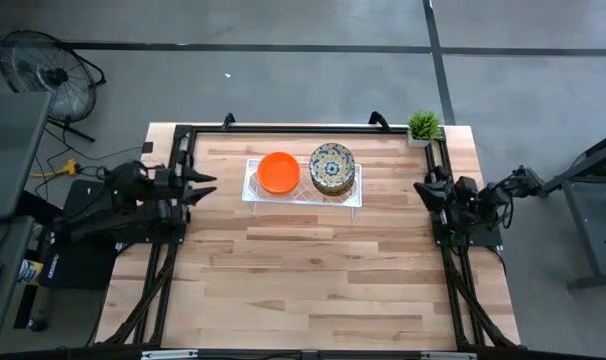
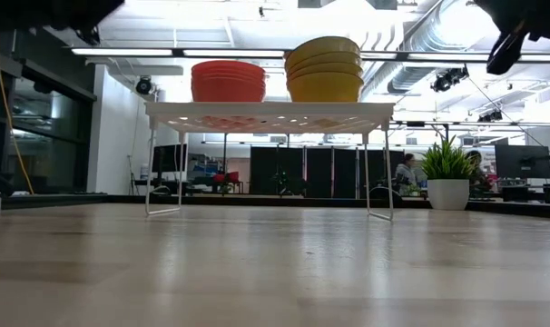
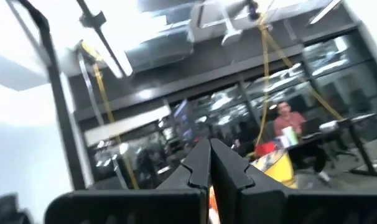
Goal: Pick & Place Mini bowls
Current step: Return to Home Position
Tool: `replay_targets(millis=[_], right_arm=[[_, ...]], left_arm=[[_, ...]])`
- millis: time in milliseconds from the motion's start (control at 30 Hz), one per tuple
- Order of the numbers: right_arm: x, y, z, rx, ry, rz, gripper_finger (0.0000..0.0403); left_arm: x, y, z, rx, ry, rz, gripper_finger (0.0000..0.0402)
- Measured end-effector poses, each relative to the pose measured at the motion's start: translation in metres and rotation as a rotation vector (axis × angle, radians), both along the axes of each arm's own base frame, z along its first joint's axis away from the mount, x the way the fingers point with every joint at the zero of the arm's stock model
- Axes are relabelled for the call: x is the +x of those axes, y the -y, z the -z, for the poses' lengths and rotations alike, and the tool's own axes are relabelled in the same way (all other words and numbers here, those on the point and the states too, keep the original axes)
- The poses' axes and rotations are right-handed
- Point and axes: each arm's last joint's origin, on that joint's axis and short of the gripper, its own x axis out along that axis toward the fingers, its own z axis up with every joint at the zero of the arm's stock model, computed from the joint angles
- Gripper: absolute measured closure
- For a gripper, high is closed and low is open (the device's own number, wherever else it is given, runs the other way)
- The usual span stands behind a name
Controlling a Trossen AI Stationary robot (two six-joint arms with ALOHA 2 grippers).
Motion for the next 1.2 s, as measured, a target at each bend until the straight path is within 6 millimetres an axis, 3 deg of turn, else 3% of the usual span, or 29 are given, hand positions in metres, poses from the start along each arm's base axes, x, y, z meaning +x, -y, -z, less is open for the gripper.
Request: replay_targets(millis=[200,400,800,1200], right_arm=[[0.011,0.004,0.013,0.032,-0.1,-0.03,0.0403],[0.013,0.014,0.012,0.028,-0.066,-0.034,0.0403],[0.02,0.03,0.029,0.148,-0.224,0.171,0.0402],[0.022,0.029,0.037,0.13,-0.315,0.154,0.0402]], left_arm=[[0.012,-0.003,0.034,-0.054,-0.041,0.035,0.0296],[0.021,-0.005,0.058,-0.058,0.138,0.109,0.0296],[0.027,-0.007,0.073,-0.112,-0.022,0.096,0.0296],[0.029,-0.007,0.087,-0.159,-0.152,0.085,0.0296]])
